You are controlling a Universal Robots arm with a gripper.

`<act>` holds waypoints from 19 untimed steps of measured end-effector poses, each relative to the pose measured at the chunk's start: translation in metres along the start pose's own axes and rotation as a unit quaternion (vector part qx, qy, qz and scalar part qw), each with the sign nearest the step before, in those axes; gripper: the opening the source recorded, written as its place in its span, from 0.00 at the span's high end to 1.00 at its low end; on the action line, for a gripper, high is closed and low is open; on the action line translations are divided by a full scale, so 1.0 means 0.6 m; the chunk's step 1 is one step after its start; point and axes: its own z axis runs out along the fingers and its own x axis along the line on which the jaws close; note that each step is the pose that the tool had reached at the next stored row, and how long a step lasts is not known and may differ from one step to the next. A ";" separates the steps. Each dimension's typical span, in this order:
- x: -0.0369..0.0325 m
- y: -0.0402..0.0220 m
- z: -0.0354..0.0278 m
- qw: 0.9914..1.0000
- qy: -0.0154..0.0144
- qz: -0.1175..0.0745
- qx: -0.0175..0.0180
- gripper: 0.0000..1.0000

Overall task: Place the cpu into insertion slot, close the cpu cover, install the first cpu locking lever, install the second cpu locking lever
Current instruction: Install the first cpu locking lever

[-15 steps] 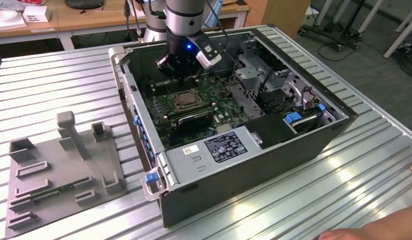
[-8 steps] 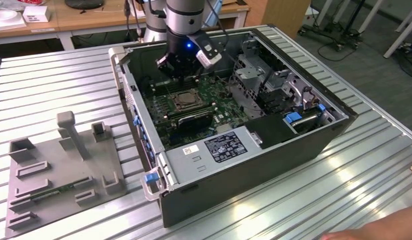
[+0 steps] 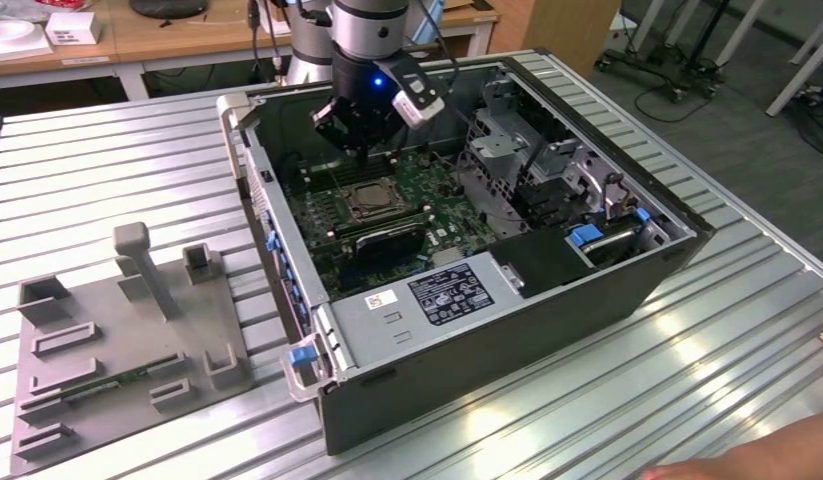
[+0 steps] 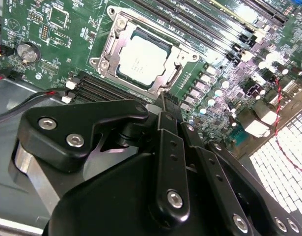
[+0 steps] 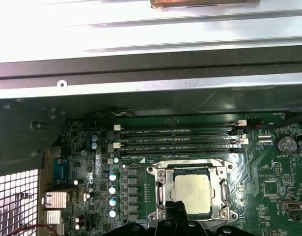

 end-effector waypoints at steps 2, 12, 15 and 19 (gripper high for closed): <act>0.000 0.000 0.000 1.000 0.000 0.000 0.000 0.90; 0.003 0.000 0.000 1.000 0.000 0.000 0.000 0.90; 0.004 0.000 0.000 1.000 0.000 0.000 0.000 0.90; 0.008 0.000 0.000 1.000 0.000 0.000 0.000 0.90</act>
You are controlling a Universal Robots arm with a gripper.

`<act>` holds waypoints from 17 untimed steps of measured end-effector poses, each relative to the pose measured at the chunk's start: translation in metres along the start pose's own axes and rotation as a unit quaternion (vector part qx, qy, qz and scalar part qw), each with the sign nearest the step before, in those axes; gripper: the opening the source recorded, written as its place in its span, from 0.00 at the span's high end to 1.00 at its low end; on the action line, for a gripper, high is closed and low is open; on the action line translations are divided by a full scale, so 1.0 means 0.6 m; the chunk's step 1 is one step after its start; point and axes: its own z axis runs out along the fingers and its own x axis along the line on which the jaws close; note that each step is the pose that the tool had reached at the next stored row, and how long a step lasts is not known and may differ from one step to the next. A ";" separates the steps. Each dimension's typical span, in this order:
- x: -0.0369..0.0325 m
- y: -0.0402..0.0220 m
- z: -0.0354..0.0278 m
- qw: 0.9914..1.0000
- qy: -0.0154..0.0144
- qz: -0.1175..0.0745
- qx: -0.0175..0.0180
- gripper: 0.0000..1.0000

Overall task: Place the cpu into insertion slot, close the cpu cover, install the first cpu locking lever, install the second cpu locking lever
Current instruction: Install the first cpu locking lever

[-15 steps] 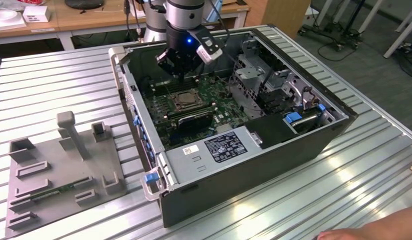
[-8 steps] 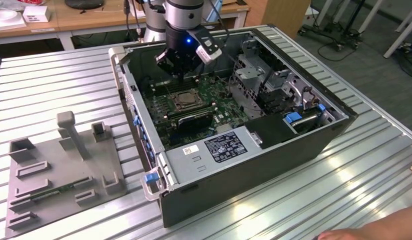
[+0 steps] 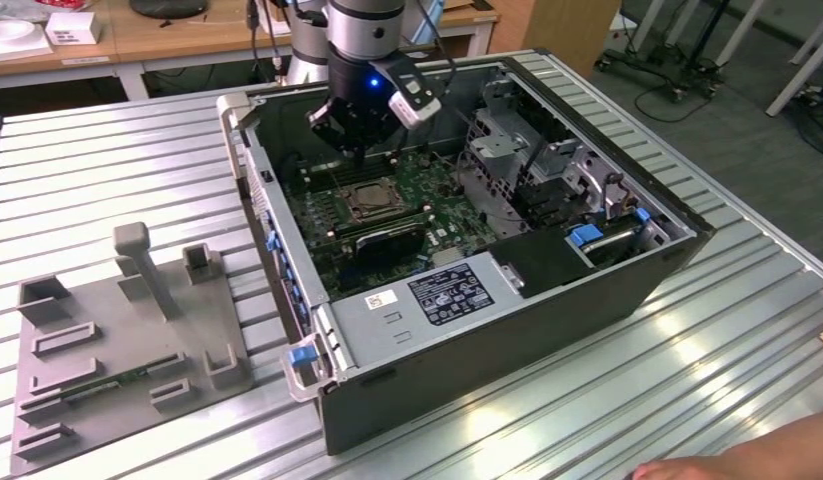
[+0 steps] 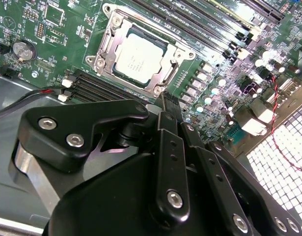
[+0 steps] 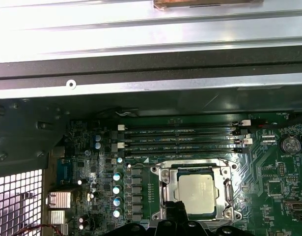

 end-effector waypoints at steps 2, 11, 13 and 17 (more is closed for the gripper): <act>0.000 0.000 0.000 1.000 0.000 0.000 0.000 0.90; 0.000 0.000 0.003 1.000 -0.001 0.000 0.000 0.90; 0.000 0.000 0.004 1.000 -0.001 0.000 0.000 0.90; 0.002 -0.001 0.005 1.000 -0.002 0.000 -0.001 0.90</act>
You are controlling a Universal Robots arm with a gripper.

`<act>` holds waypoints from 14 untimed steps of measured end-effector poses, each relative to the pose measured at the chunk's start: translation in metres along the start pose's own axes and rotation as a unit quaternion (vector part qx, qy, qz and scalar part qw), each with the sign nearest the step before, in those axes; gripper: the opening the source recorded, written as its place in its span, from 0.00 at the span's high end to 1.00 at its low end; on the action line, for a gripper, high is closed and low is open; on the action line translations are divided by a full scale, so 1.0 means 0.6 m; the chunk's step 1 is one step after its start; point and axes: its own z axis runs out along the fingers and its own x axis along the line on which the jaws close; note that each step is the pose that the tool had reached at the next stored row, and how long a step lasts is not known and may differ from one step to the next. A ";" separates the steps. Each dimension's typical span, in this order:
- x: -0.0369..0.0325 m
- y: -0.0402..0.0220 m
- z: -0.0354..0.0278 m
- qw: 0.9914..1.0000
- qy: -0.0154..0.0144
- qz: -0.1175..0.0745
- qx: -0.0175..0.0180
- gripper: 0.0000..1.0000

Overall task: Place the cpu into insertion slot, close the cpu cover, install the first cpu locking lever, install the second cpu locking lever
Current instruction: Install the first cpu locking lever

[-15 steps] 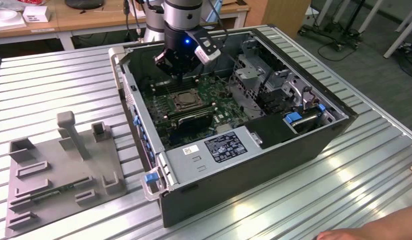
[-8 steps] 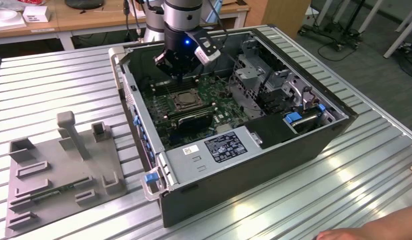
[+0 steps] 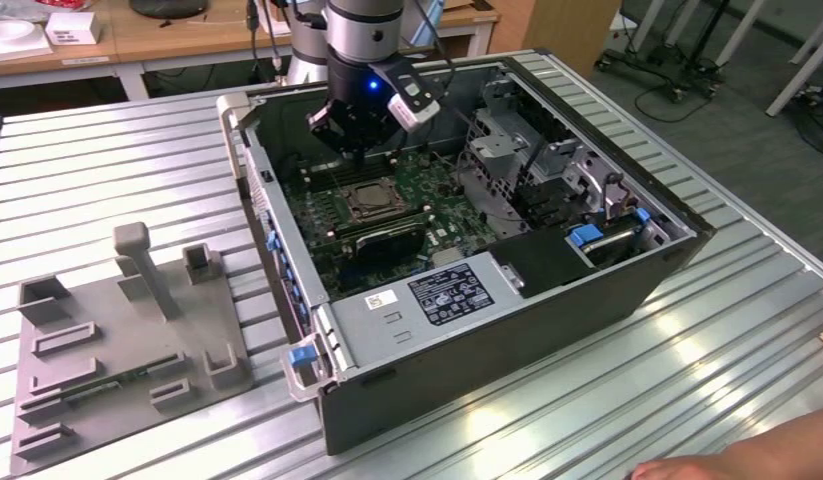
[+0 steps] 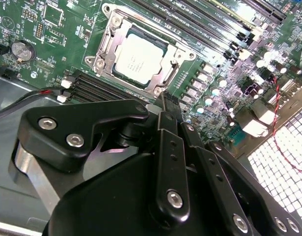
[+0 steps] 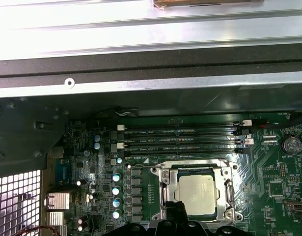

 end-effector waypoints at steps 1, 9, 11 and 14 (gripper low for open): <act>0.000 0.000 0.001 1.000 0.000 0.000 0.000 0.90; 0.001 -0.001 0.004 1.000 -0.002 0.000 0.000 0.90; 0.001 -0.001 0.004 1.000 -0.002 0.000 0.000 0.90; 0.001 -0.001 0.005 1.000 -0.002 0.000 0.000 0.90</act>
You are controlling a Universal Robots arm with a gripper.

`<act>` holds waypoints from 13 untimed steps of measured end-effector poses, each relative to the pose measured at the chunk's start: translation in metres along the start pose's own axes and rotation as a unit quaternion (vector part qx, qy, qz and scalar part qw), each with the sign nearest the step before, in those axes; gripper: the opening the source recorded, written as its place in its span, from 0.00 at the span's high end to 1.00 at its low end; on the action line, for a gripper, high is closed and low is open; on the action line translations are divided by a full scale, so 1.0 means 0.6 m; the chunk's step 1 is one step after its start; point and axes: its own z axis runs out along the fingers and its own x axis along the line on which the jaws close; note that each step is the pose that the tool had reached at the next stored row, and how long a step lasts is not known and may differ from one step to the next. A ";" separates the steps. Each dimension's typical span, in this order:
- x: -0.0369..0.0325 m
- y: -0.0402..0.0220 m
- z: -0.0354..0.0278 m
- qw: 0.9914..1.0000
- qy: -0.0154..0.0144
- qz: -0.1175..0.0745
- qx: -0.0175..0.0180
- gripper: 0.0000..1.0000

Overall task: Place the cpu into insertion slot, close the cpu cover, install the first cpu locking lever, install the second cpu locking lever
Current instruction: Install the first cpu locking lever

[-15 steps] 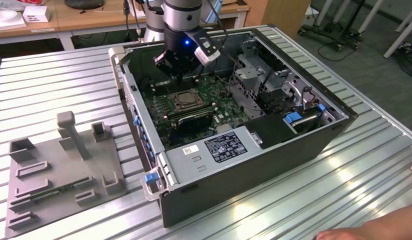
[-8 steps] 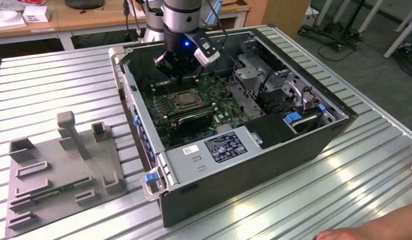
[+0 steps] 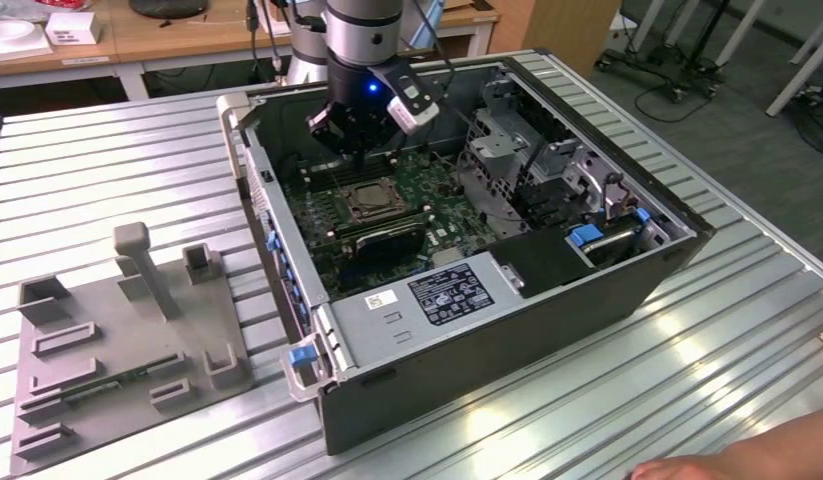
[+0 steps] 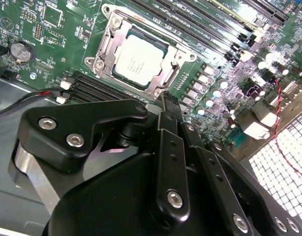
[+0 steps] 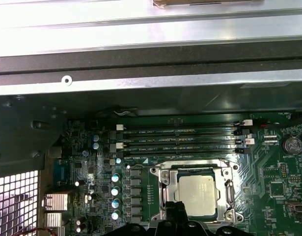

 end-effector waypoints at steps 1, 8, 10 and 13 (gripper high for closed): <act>0.000 0.000 0.000 1.000 0.000 0.000 0.000 0.90; 0.013 -0.001 0.000 1.000 -0.001 0.000 0.000 0.90; 0.020 -0.001 0.001 1.000 -0.002 0.000 0.000 0.90; 0.032 -0.002 0.001 1.000 -0.003 0.000 -0.001 0.90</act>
